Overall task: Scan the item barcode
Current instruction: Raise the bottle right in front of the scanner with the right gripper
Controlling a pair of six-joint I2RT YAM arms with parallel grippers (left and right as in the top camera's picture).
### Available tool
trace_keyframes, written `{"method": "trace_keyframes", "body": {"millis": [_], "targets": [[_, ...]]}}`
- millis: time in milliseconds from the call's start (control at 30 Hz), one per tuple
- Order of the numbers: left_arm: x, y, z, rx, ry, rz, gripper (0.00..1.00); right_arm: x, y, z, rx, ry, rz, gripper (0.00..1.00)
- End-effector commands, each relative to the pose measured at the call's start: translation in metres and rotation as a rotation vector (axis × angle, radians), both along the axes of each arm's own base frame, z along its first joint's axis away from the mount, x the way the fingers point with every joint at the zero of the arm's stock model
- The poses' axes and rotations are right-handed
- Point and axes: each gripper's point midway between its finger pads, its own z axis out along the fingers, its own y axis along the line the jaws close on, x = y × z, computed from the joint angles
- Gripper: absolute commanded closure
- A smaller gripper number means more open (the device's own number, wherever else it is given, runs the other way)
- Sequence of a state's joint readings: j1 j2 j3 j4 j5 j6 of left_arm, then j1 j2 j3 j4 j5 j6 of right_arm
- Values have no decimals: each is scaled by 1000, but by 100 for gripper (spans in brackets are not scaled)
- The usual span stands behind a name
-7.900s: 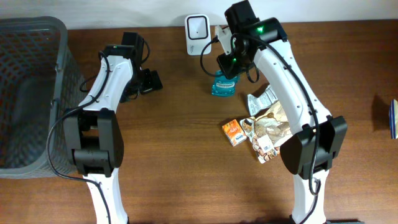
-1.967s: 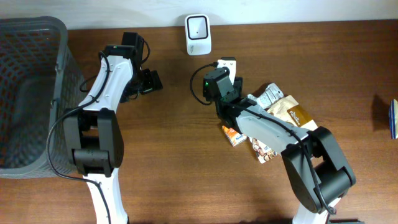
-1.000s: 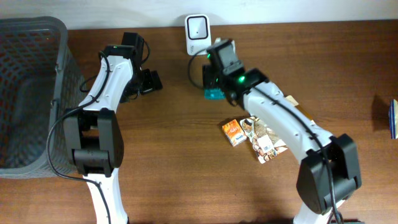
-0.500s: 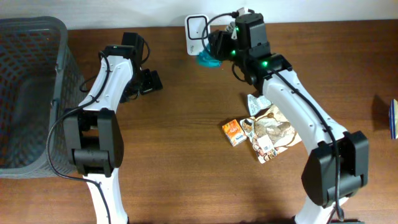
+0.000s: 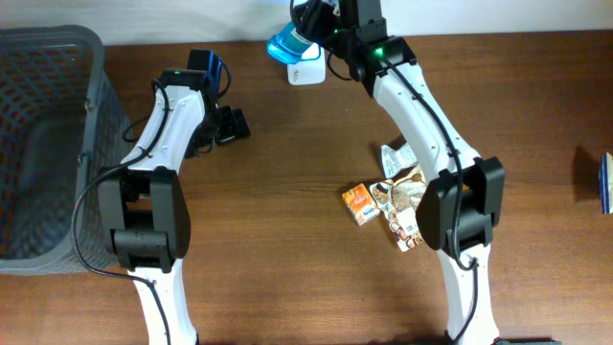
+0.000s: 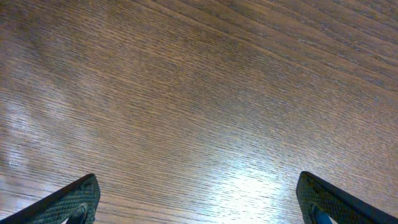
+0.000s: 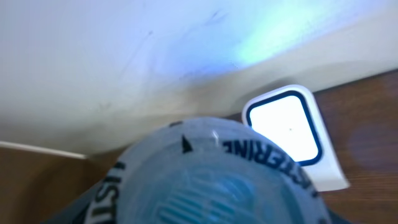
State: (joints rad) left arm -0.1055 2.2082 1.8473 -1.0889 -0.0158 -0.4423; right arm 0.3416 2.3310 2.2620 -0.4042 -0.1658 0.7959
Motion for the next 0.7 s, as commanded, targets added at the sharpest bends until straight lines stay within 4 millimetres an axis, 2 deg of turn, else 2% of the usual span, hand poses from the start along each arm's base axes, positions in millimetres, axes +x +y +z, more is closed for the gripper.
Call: {"method": "trace_keyframes", "body": {"millis": [0,233,300,467,667], "targets": [[0,0,12,5,-25,-4,1,14,-9,4,237,98,-112,43],[0,0,12,5,-25,-4,1,23,-6,-39,451,285,-222,41],[0,0,12,5,-25,-4,1,26,-7,-46,539,338,-264,41],[0,0,12,5,-25,-4,1,31,-6,-46,615,361,-265,41],[0,0,12,5,-25,-4,1,34,-7,-74,675,452,-324,41]]}}
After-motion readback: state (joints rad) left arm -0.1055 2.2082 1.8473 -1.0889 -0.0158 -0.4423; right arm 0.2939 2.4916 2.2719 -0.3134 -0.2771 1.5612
